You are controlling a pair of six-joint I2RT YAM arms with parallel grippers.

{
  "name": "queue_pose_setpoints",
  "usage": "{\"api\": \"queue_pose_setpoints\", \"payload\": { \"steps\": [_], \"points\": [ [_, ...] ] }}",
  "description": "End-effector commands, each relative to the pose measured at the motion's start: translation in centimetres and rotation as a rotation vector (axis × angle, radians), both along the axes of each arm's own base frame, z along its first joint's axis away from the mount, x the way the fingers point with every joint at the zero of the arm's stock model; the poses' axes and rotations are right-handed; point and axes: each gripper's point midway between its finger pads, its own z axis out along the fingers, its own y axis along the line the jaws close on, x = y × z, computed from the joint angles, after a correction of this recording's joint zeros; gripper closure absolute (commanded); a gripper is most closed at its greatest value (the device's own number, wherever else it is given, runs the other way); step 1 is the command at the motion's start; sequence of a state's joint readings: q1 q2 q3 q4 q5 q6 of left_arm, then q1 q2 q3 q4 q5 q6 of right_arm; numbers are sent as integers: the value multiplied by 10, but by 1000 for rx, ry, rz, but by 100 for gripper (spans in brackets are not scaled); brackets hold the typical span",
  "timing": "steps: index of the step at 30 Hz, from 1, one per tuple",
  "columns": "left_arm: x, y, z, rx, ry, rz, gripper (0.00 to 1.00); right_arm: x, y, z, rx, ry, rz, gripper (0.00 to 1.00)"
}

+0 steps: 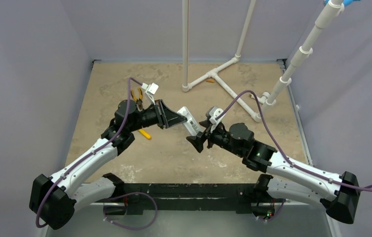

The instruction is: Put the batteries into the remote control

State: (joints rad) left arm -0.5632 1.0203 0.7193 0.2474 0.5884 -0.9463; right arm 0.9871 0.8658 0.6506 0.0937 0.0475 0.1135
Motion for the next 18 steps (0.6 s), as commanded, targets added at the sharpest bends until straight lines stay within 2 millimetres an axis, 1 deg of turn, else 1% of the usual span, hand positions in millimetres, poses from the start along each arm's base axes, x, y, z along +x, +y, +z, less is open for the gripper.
{"api": "queue_pose_setpoints", "payload": {
  "steps": [1,5,10,12,14,15,16,17,18],
  "points": [
    [1,2,14,-34,-69,7,100,10,1,19,37,-18,-44,21],
    [5,3,10,-40,-53,33,100,5,6,18,25,-26,6,35],
    [9,3,8,-34,-49,53,100,10,1,17,11,-52,-28,40],
    [10,3,8,-34,-51,56,100,10,0,16,8,-53,-28,46],
    [12,3,9,-36,-46,59,100,10,0,14,2,-50,-28,55],
    [12,2,8,-37,-35,59,100,10,1,12,-2,-47,-25,61],
    [13,1,8,-38,-31,61,97,9,1,12,-3,-46,-18,68],
    [15,1,8,-41,-29,66,94,8,3,12,-5,-44,-9,78],
    [17,0,9,-49,-29,69,87,7,4,13,-8,-39,-5,88]
  ]
}}
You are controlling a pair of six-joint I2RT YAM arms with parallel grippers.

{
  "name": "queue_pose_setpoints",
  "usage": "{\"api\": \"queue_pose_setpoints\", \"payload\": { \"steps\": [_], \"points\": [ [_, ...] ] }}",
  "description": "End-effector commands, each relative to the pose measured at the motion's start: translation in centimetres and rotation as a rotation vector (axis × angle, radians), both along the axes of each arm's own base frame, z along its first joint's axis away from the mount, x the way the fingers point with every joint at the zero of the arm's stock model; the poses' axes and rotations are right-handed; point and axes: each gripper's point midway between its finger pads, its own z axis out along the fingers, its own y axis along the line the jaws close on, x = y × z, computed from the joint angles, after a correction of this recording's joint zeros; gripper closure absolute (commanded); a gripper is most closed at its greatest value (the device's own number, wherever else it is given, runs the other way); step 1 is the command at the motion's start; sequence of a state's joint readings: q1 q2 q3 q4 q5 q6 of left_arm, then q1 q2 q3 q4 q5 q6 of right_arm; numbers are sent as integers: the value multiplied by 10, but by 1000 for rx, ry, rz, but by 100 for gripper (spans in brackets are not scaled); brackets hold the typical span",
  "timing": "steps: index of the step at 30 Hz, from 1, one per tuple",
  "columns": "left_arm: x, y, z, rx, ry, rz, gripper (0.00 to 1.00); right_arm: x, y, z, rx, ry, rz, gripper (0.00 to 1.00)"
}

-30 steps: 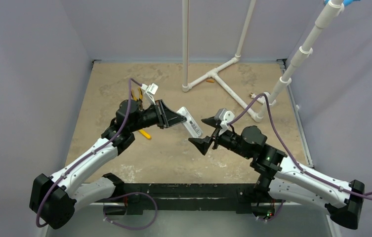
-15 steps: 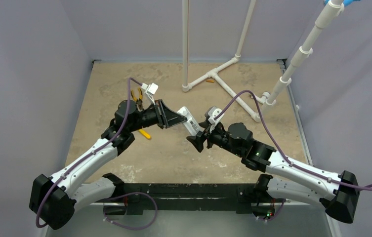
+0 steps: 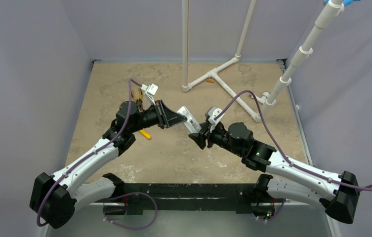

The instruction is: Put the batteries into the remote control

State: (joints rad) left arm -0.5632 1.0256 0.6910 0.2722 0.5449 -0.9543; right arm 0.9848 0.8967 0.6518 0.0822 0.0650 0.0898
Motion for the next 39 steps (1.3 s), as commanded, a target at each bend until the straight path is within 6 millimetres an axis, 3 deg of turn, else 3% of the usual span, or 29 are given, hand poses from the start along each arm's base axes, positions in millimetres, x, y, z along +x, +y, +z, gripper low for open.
{"api": "queue_pose_setpoints", "payload": {
  "steps": [1,5,9,19,28,31,33,35,39],
  "points": [
    [10,-2,20,-61,-43,26,81,3,4,25,39,-24,4,98],
    [15,-6,22,-85,-38,30,56,4,8,26,2,35,-5,100],
    [22,-6,19,-80,-33,60,48,3,13,22,4,73,4,100],
    [29,-9,17,-84,-21,93,63,7,11,23,40,85,-44,100],
    [23,-18,15,-77,-12,52,63,12,14,24,71,87,-58,100],
    [21,-18,12,-71,-8,48,80,12,14,27,76,82,-58,100],
    [21,-16,11,-69,-7,55,85,12,14,26,73,81,-58,100],
    [21,-15,12,-67,-6,63,83,12,13,25,68,81,-58,100],
    [21,-13,13,-66,-7,73,68,10,14,20,55,88,-48,100]
  ]
}}
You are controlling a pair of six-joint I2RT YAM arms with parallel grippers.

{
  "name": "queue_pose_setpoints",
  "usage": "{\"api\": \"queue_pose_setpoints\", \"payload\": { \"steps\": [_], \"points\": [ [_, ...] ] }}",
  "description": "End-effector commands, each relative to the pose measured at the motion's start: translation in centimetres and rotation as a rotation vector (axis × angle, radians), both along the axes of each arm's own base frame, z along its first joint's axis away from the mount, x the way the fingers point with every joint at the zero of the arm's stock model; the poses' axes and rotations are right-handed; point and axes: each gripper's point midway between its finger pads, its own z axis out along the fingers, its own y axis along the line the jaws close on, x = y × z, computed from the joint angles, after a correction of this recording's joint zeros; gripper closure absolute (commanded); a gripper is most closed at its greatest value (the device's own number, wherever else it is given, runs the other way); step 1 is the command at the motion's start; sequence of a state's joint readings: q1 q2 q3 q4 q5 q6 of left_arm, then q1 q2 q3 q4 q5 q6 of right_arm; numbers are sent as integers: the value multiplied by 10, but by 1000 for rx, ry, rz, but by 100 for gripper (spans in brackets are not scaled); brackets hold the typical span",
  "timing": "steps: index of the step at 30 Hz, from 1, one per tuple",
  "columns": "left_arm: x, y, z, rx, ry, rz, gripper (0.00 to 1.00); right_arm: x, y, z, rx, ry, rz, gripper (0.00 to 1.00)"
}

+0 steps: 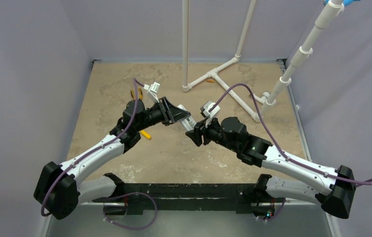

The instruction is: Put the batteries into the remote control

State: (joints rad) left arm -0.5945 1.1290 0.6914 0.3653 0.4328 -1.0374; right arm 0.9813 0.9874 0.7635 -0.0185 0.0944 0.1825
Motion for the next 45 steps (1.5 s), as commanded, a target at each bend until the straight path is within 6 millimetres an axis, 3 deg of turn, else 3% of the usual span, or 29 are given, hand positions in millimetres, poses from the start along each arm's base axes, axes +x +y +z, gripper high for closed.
{"api": "queue_pose_setpoints", "payload": {
  "steps": [1,14,20,23,26,27,30,32,38,42,45],
  "points": [
    [-4,0,27,-35,-86,-8,65,0,6,19,70,-23,7,100],
    [-4,7,31,-38,-86,30,62,0,7,21,56,-29,20,100],
    [-4,8,30,-32,-85,37,66,-1,7,21,57,-29,24,100],
    [-3,8,30,-32,-85,36,75,-2,7,21,57,-29,26,100],
    [-4,7,30,-31,-86,29,96,-3,8,22,61,-33,34,100],
    [-4,7,29,-30,-87,28,100,-3,8,22,64,-35,36,89],
    [-4,8,28,-16,-97,27,100,-3,6,29,76,-56,32,38],
    [-5,11,27,9,-105,27,100,-4,0,39,90,-97,34,21],
    [-20,15,42,18,-230,-44,100,-16,-18,64,120,-247,67,8],
    [-35,9,46,31,-300,-154,100,-24,-27,74,101,-394,120,6],
    [-48,1,41,17,-312,-247,100,-46,-25,75,50,-512,275,7]
  ]
}}
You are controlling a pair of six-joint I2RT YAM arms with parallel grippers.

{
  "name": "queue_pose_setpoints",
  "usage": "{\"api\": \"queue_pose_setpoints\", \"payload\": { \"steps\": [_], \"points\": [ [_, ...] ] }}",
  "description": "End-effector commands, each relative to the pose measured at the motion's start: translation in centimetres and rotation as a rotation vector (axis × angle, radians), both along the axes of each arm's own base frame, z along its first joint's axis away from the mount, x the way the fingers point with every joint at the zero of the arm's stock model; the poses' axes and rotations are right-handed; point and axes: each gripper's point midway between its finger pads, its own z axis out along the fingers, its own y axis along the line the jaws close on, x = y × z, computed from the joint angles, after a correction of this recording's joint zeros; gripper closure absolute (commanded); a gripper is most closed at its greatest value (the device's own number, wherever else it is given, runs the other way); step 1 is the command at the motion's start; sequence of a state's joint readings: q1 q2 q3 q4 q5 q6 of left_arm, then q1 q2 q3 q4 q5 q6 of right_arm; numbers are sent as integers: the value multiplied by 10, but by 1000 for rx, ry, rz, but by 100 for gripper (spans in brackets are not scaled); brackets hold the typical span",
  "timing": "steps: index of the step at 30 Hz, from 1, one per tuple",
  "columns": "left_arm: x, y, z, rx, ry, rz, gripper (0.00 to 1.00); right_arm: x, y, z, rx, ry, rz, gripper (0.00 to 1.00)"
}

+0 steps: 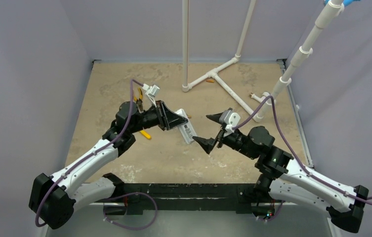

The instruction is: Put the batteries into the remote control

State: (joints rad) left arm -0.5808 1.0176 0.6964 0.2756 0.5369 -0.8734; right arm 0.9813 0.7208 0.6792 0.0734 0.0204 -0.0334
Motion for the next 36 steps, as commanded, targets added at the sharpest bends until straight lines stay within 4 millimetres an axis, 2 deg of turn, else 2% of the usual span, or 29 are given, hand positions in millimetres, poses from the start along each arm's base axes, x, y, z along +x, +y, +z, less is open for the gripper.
{"api": "queue_pose_setpoints", "payload": {
  "steps": [1,5,7,10,13,17,22,36],
  "points": [
    [-24,-12,22,-35,-140,-180,100,-30,5,9,-89,-251,207,9],
    [-35,-21,8,-24,-109,-243,100,-60,8,2,-148,-347,385,20],
    [-37,-23,1,-20,-87,-251,100,-67,8,-8,-191,-350,433,28],
    [-39,-23,-2,-22,-75,-251,100,-72,8,-19,-251,-372,488,52],
    [-38,-23,-2,-26,-71,-247,100,-74,12,-30,-288,-372,530,62],
    [-37,-23,0,-31,-66,-245,100,-73,17,-43,-323,-370,559,61],
    [-39,-24,-3,-17,-38,-258,100,-69,20,-44,-325,-409,549,58],
    [-45,-27,-10,-17,52,-300,100,-64,20,-44,-363,-514,544,60]
  ]
}}
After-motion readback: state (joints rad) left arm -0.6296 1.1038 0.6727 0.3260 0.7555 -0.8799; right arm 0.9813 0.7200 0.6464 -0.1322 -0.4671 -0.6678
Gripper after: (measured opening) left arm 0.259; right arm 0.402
